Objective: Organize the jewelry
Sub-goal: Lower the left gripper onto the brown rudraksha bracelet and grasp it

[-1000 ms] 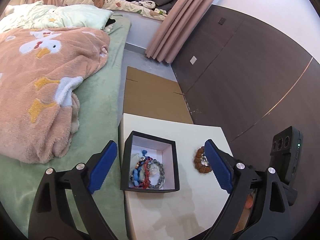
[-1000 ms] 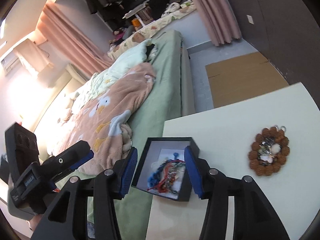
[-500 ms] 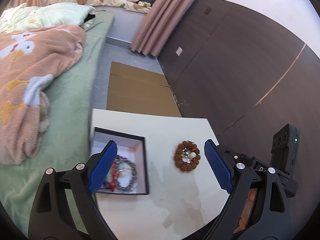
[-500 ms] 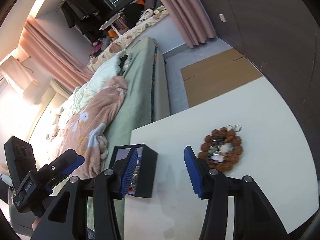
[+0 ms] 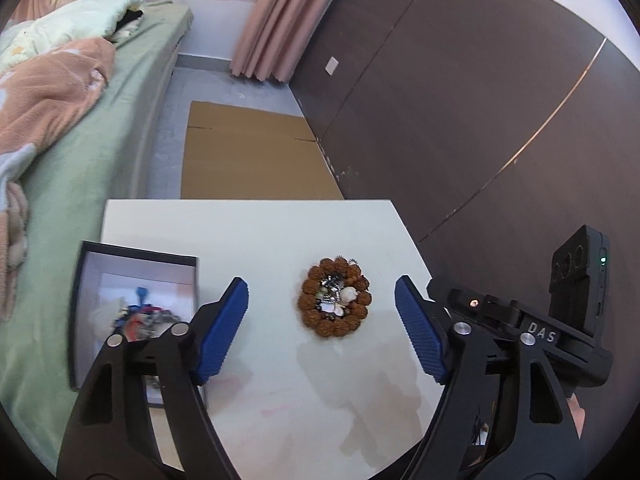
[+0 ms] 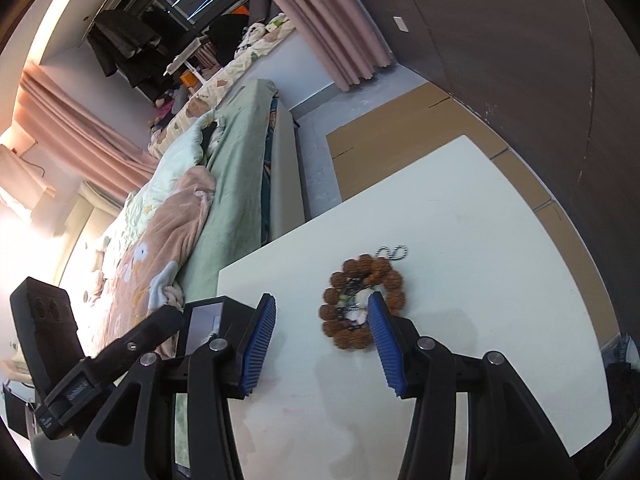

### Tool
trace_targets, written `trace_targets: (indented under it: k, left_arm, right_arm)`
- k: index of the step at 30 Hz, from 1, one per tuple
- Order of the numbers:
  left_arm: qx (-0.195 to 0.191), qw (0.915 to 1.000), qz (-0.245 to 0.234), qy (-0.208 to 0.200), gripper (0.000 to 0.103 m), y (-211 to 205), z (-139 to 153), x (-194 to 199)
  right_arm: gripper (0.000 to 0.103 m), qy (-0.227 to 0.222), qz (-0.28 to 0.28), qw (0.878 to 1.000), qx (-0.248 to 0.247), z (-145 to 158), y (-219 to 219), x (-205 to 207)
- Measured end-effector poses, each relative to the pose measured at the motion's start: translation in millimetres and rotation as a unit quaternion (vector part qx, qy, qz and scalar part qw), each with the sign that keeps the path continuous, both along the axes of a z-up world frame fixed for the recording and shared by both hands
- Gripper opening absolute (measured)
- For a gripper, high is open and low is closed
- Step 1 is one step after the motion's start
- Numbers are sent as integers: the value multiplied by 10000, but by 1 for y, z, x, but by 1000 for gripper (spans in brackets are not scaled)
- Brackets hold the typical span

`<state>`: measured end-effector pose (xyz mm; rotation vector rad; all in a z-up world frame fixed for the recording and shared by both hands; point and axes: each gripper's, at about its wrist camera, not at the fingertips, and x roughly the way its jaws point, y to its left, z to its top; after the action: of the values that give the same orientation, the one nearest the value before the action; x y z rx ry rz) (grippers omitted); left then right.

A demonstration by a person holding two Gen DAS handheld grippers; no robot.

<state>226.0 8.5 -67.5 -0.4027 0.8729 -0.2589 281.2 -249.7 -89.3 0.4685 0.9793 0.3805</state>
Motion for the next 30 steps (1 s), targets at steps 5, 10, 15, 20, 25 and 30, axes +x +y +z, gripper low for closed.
trace_targets:
  k: [5,10,15,20,25,30]
  left_arm:
    - [130,9997,-101,157,69,-19,-15,13]
    - [280,9987,-158,388,60,-32,-36,26]
    - [392,9976,-174,550,53,-38,-57,38]
    - [466,9962,-205,708,50,-43,-76,49]
    - [529,9944,-258,877,45,-50,-95,54]
    - [612,9933,-228,958,44,-54,-102,57]
  right_arm:
    - [48,66,-84,9999,31,-7,-14,6]
    - [48,256,-226,9994,38,-23,-29,16]
    - [53,371,-303,9989,7,-36,-41,25]
    - [70,365,-318,9988,-36,-41,-44,31]
    - [72,370,-175,9992,-37,-41,-39,35]
    - [73,371,14,9992,-140,-42,-28,37]
